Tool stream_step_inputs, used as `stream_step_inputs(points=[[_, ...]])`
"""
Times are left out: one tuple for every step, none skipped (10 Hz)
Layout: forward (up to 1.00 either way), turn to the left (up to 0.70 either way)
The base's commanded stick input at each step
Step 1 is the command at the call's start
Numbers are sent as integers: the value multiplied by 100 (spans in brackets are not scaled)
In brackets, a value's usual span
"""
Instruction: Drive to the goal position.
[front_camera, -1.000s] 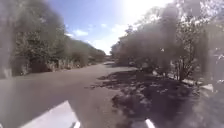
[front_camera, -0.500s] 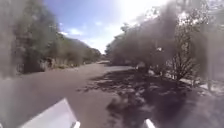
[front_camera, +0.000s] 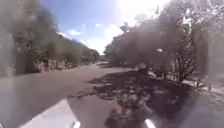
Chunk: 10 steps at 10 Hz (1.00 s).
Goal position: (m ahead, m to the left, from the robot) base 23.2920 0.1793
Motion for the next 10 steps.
stream_step_inputs(points=[[50, -41], [50, 0], [50, 0], [50, 0], [50, 0], [50, 0], [50, 0], [50, 0], [50, 0], [50, 0]])
